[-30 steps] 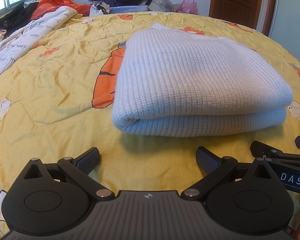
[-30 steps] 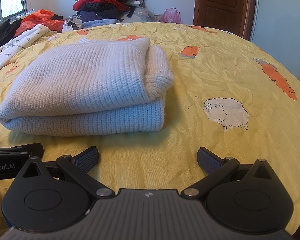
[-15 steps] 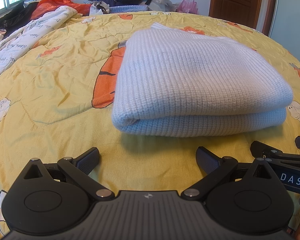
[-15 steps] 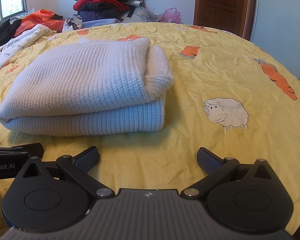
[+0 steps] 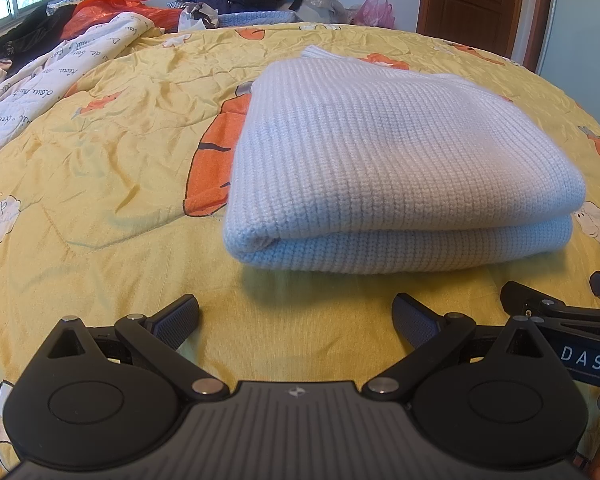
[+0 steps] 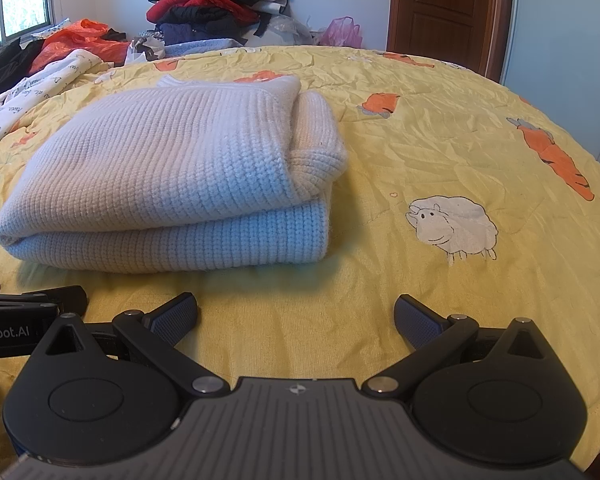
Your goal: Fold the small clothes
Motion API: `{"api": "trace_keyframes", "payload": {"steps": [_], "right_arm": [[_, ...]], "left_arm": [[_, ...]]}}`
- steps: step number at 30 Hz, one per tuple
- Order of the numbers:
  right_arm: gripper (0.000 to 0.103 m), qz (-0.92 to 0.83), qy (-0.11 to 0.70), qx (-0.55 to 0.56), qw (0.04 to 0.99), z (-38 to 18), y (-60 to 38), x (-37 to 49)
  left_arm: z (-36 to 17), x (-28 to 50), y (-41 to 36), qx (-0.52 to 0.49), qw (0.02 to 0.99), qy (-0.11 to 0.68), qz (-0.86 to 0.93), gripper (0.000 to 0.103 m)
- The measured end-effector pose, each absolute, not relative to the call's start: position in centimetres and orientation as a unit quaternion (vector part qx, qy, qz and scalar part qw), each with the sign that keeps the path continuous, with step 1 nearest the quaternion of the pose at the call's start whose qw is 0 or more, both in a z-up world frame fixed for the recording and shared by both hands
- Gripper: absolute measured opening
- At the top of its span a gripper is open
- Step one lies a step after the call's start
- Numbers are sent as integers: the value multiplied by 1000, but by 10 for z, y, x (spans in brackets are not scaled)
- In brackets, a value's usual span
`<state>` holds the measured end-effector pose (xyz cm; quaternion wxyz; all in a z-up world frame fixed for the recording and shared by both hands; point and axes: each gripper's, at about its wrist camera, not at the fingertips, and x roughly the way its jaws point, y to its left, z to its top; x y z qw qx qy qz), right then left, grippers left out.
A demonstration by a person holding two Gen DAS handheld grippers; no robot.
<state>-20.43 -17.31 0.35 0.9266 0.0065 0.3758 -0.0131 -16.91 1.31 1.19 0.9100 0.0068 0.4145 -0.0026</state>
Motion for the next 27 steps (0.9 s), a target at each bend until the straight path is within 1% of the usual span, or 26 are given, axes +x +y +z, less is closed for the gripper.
{"api": "trace_keyframes", "payload": {"steps": [27], "right_arm": [[103, -14, 370, 6, 929, 4, -170, -208]], "left_arm": [[12, -171, 14, 7, 910, 414, -3, 103]]}}
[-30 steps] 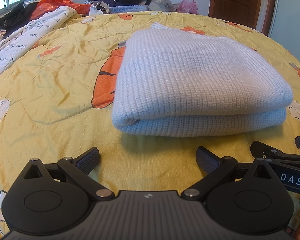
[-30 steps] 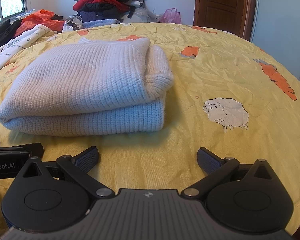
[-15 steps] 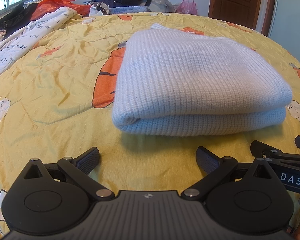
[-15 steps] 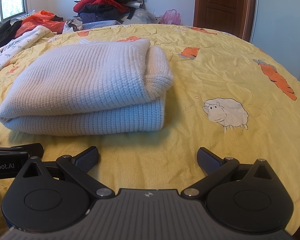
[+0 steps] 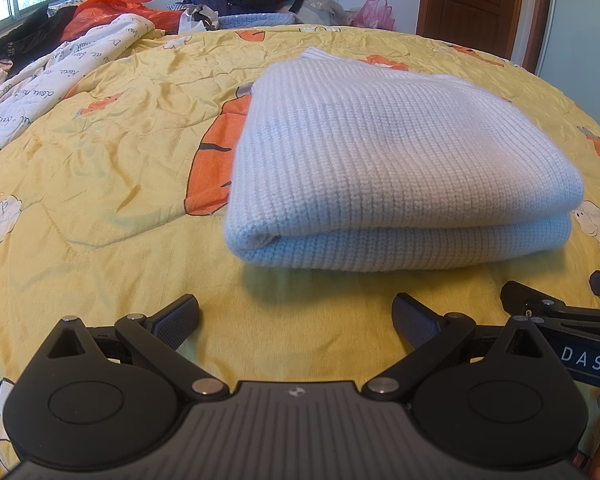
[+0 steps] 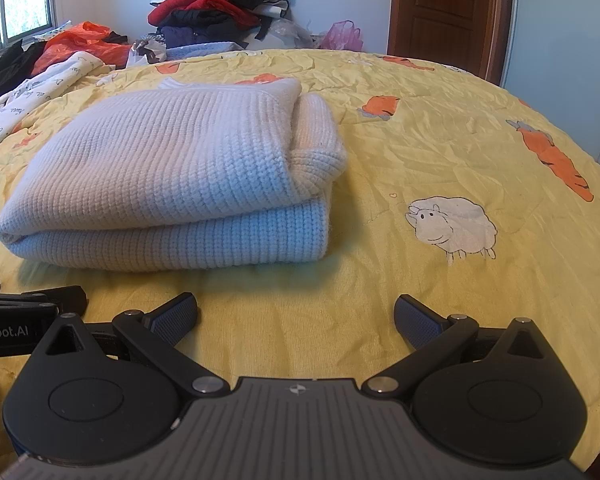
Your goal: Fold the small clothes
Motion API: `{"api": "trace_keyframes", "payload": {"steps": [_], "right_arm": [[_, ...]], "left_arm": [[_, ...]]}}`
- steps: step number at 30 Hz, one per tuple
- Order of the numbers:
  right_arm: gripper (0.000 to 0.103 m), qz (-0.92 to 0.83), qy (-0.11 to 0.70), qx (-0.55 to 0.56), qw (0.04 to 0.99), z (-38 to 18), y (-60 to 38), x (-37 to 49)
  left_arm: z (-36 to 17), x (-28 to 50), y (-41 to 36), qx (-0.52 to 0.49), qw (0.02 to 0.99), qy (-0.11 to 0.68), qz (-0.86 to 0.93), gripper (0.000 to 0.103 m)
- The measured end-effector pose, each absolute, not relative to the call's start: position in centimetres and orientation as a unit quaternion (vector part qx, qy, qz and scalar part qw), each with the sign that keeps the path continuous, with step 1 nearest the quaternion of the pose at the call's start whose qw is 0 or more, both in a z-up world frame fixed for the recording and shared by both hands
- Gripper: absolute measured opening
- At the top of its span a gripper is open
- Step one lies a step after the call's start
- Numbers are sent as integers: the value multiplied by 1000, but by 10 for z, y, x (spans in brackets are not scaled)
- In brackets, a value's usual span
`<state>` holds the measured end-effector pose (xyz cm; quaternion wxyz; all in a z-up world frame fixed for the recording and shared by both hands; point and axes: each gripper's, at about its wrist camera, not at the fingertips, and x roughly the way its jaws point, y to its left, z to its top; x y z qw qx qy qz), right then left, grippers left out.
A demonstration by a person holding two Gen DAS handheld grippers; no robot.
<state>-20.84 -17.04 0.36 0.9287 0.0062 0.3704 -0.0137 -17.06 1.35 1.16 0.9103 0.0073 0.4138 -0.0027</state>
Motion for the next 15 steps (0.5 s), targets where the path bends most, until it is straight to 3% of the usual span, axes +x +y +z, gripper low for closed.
{"api": "trace_keyframes", "payload": {"steps": [9, 15], "right_arm": [[103, 0, 386, -10, 923, 17, -170, -211], [103, 2, 355, -15, 935, 44, -171, -227]], "left_arm": [[25, -175, 21, -8, 903, 429, 2, 103], [60, -204, 28, -16, 922, 387, -3, 103]]}}
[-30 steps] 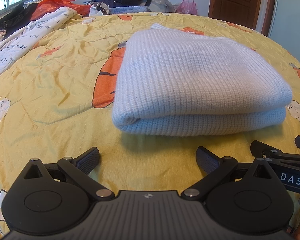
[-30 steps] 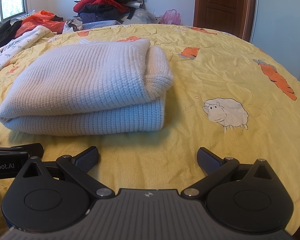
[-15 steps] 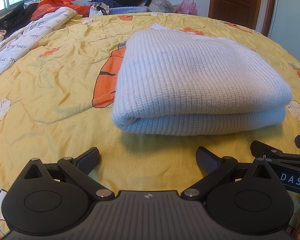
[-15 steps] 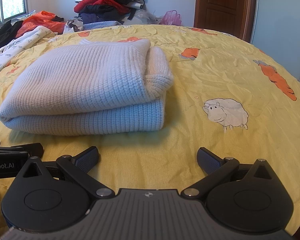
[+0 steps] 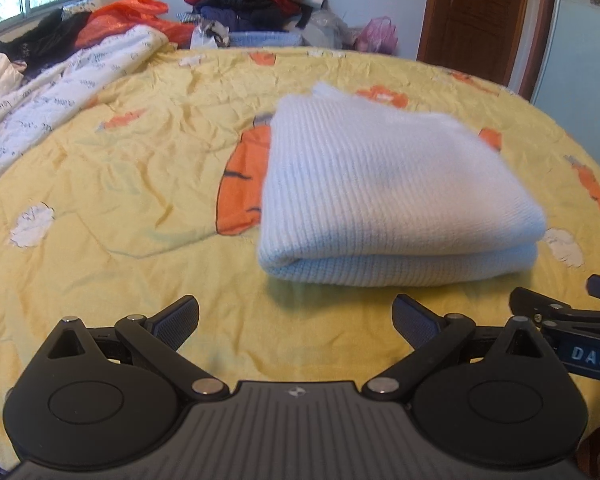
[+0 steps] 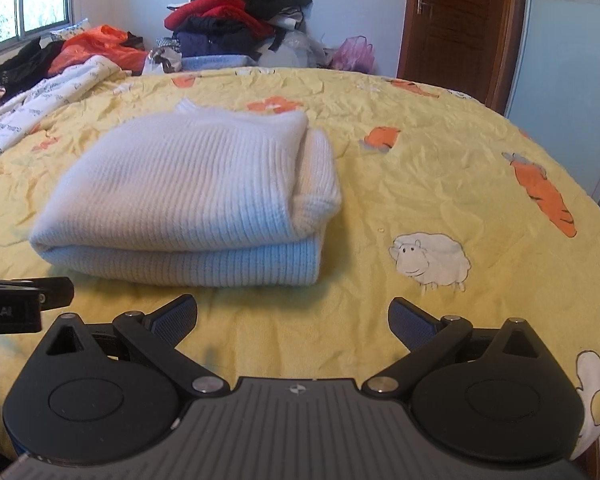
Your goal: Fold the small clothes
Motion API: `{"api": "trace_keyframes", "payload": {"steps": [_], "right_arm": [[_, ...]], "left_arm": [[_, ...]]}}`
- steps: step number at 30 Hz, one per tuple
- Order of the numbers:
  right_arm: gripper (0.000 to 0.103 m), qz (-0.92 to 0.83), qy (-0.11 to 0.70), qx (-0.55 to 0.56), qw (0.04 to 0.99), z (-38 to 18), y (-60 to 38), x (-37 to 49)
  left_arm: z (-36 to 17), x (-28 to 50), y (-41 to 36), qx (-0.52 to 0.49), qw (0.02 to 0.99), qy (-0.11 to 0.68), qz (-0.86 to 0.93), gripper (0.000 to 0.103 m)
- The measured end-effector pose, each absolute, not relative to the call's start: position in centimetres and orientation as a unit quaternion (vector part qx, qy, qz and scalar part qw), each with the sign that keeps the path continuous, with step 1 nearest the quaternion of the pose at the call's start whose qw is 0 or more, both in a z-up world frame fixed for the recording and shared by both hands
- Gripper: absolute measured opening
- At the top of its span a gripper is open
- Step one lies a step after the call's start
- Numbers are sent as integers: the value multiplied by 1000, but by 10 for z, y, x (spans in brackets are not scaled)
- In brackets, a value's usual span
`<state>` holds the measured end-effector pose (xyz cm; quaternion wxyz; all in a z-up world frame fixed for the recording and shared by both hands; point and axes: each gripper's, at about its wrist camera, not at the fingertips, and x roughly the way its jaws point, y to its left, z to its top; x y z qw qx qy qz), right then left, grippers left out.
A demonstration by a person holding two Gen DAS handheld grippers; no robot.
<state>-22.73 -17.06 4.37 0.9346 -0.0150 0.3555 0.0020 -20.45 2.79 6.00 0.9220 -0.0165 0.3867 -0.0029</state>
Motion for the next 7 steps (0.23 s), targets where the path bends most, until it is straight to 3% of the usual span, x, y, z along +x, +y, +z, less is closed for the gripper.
{"api": "trace_keyframes", "payload": {"steps": [7], "right_arm": [[103, 29, 347, -12, 937, 60, -165, -238]], "left_arm": [[92, -232, 28, -15, 936, 351, -22, 103]]}}
